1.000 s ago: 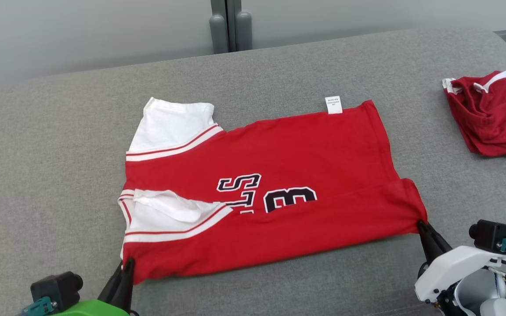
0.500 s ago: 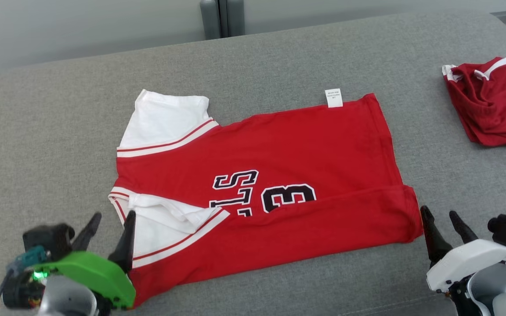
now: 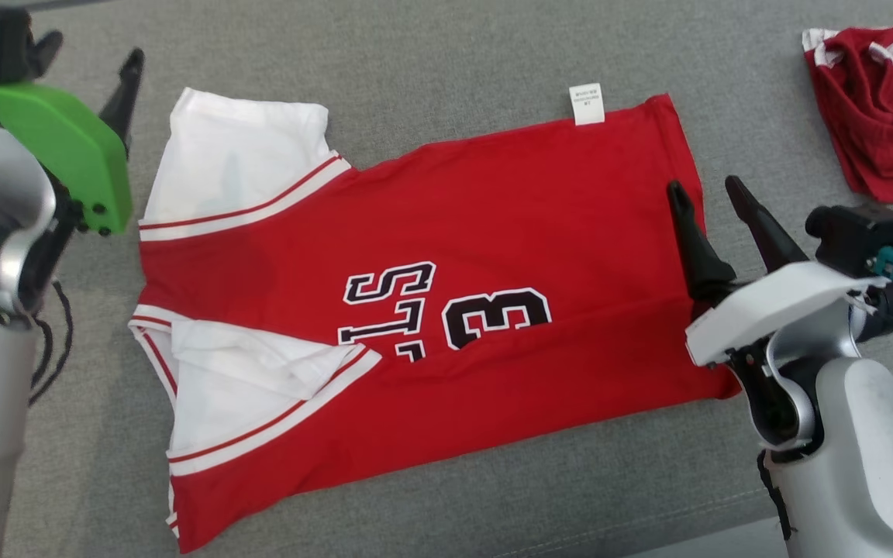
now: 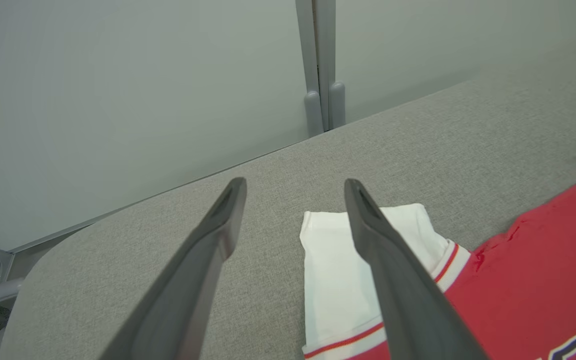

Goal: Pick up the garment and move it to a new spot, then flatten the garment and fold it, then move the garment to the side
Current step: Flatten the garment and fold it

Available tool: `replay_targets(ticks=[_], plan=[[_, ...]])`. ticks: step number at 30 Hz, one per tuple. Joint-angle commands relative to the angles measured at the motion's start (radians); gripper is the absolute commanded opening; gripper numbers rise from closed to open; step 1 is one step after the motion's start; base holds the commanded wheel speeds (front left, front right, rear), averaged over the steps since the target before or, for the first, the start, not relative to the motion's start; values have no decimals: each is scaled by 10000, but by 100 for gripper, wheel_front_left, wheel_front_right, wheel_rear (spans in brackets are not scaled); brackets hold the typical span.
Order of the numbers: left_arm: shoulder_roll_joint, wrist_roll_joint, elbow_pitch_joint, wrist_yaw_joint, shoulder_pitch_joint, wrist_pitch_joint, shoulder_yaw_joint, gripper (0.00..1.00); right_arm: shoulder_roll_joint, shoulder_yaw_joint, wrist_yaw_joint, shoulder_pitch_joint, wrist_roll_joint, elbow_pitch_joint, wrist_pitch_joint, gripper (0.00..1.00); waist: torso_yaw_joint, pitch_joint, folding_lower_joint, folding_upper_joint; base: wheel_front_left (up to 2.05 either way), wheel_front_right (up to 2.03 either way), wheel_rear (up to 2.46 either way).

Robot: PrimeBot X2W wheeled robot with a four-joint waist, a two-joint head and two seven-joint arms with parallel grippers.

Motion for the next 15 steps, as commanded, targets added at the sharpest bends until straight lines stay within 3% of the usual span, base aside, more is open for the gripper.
replay_targets(ticks=[1, 6, 15], plan=[[198, 15, 306, -79, -505, 353, -94, 100, -12, 153, -13, -370, -76, -17, -22, 100, -683, 1253, 0, 0, 0, 0, 0], [598, -273, 1357, -208, -1883, 1620, -350, 100, -10, 531, -13, -1193, -177, 167, -138, 100, -1126, 2059, 0, 0, 0, 0, 0], [949, -621, 2161, -160, -2514, 2882, -420, 100, -14, 850, -13, -1837, -295, 566, -356, 100, -1610, 2561, 0, 0, 0, 0, 0]])
